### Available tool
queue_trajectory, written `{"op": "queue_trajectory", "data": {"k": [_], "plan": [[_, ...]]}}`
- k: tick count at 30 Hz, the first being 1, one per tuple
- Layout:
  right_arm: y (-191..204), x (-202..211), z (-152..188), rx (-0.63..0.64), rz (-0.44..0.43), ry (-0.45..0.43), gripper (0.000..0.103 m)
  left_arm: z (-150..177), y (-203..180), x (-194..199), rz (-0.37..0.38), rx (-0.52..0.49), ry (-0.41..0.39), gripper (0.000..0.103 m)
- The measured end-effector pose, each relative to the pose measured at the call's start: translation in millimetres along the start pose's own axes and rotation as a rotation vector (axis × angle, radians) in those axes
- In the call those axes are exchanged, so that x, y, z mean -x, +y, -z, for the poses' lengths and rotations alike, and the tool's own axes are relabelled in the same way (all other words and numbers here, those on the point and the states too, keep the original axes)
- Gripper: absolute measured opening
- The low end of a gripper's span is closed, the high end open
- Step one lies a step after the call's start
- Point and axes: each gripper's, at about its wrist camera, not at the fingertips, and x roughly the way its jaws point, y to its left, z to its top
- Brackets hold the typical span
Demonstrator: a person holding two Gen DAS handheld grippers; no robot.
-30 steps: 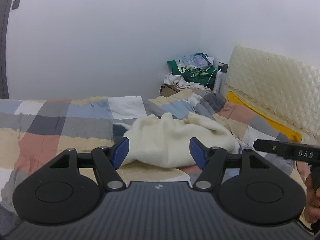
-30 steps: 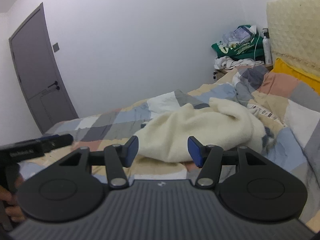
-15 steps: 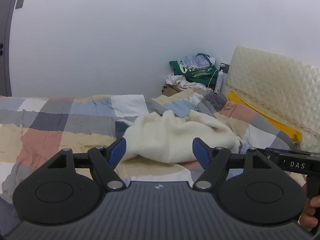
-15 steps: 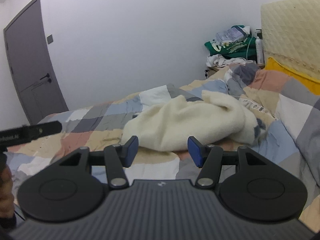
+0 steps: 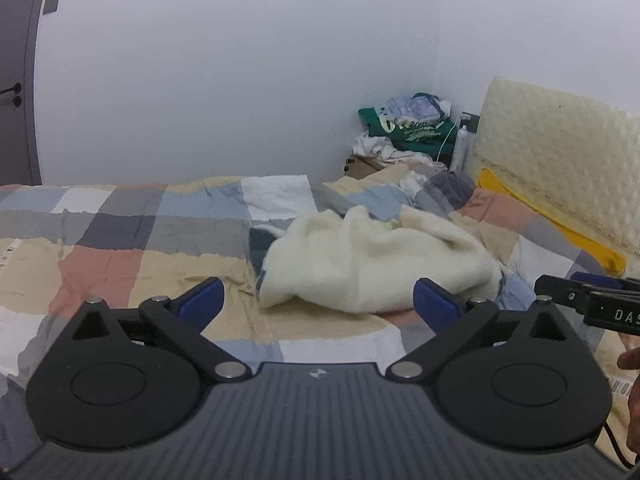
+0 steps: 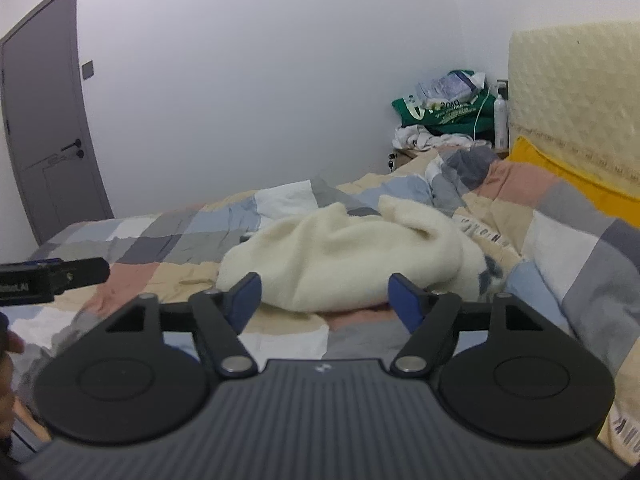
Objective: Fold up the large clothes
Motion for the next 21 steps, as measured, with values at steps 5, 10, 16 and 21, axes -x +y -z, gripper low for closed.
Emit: {"op": "queue_trajectory", "data": {"k": [5,10,16,21], "plan": [[2.6,2.1,1.5,0.016,-0.013,-0.001,0.088,0.2,-0.4,1.4,0.019,-0.002,0.015,0.103],[0.7,-1.1,1.5,-0.002,0.012,0.01,0.089,-0.9,-0.5,7.2,0.023,0.011,0.001,0.103],[1.4,0.2,3.2,0.002,0.015,0.006,0.089,0.1,-2.9,10.4,0.007,0.006,-0.005,0.103],[3.1,0.8,2.6,0.015,0.018,0.015,0.089,0.6,-3.5,11.4,0.018,0.013,-0.013,0.103]]}}
